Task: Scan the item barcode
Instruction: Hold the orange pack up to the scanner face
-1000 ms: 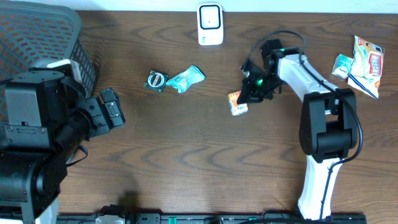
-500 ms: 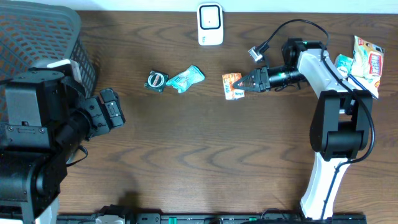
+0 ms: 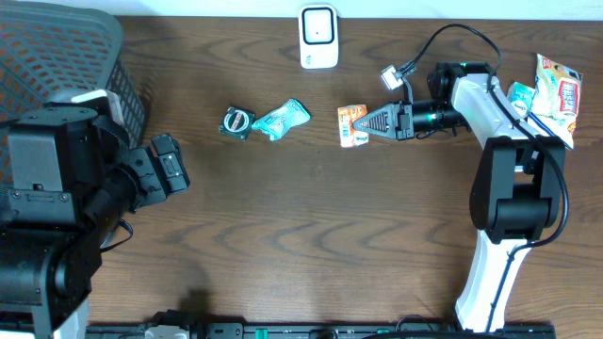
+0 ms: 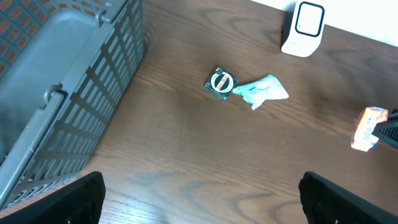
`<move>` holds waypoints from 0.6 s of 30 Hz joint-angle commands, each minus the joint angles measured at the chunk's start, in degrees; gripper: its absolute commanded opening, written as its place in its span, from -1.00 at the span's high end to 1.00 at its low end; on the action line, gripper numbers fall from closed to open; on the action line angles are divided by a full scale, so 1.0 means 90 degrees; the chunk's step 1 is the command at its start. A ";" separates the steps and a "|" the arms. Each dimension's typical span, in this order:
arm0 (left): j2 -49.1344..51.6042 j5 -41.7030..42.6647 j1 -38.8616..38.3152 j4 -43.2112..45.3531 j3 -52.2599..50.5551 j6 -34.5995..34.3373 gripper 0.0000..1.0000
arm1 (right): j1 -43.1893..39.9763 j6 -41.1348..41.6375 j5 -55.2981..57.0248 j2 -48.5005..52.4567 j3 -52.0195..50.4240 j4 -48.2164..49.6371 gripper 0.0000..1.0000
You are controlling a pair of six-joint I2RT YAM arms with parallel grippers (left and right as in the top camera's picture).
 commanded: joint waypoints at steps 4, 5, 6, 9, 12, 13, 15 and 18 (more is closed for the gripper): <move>-0.0010 -0.0034 0.0015 -0.0017 0.0046 0.0012 -0.96 | 0.0325 0.0236 0.0865 -0.0017 0.0083 0.0410 0.97; -0.0010 -0.0034 0.0015 -0.0017 0.0044 0.0012 -0.96 | 0.0401 0.0765 0.1251 -0.0017 0.0083 0.0704 0.97; -0.0010 -0.0036 0.0015 -0.0017 0.0046 0.0012 -0.96 | 0.0483 0.1569 0.1809 -0.0017 0.0083 0.1129 0.97; -0.0010 -0.0034 0.0015 -0.0017 0.0046 0.0012 -0.95 | 0.0699 0.4061 0.3961 -0.0017 0.0248 0.2084 0.97; -0.0010 -0.0034 0.0015 -0.0017 0.0046 0.0012 -0.95 | 0.0928 0.4303 0.5608 -0.0017 0.0886 0.2091 0.97; -0.0010 -0.0036 0.0015 -0.0017 0.0046 0.0012 -0.95 | 0.1056 0.4459 0.6506 -0.0017 0.1258 0.2115 0.97; -0.0010 -0.0036 0.0015 -0.0017 0.0046 0.0012 -0.96 | 0.1268 0.4503 0.7953 -0.0017 0.1739 0.2249 0.98; -0.0010 -0.0036 0.0015 -0.0017 0.0046 0.0012 -0.96 | 0.1717 0.3893 1.0112 -0.0017 0.2096 0.3298 0.98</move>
